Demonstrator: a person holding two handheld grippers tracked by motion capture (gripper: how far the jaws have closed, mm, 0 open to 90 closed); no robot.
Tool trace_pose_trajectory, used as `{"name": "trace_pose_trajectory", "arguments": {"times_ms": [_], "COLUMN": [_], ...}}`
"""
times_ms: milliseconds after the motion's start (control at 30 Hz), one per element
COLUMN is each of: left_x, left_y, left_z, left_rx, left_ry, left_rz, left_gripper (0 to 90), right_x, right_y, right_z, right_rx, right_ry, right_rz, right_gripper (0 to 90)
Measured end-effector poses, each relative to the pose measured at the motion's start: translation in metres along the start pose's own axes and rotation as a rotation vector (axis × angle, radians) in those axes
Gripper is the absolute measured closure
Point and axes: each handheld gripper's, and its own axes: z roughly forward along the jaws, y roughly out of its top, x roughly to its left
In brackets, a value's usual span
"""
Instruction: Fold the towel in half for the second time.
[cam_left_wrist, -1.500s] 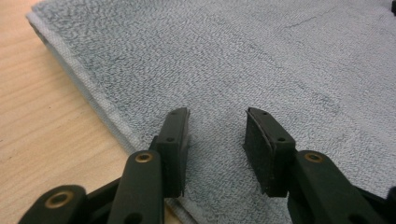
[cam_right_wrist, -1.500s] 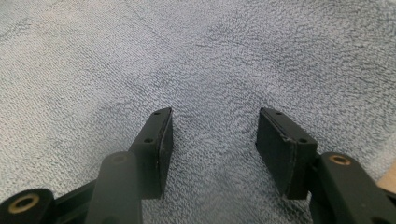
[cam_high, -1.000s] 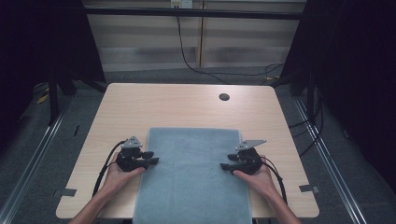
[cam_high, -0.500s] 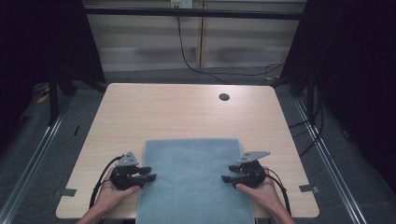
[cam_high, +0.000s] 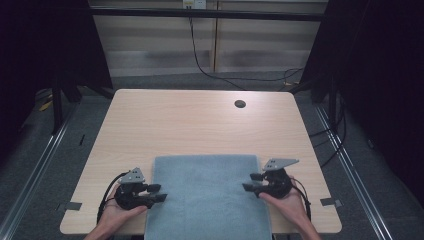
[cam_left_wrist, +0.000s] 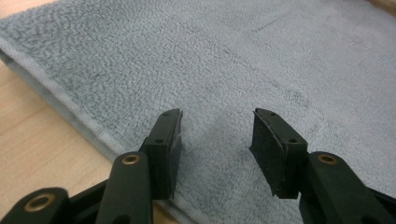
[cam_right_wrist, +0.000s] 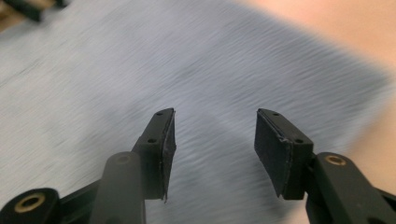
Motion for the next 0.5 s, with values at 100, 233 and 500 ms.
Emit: {"name": "trace_pose_trajectory", "arguments": {"times_ms": [100, 233, 500], "left_x": [0.001, 0.002, 0.005], "left_y": [0.002, 0.002, 0.005], "left_z": [0.0, 0.002, 0.004], "left_rx": [0.005, 0.019, 0.02], "left_ry": [0.003, 0.004, -0.006], "left_rz": [0.003, 0.007, 0.01], "left_gripper": [52.9, 53.0, 53.0], "right_x": [-0.025, -0.05, -0.079], "right_y": [0.011, 0.024, 0.035], "right_z": [-0.003, 0.006, 0.038], "right_rx": [-0.031, -0.038, 0.0], "right_ry": [-0.052, -0.099, -0.106], "right_rz": [0.023, 0.052, 0.062], "right_gripper": [52.8, 52.3, 48.5]}}
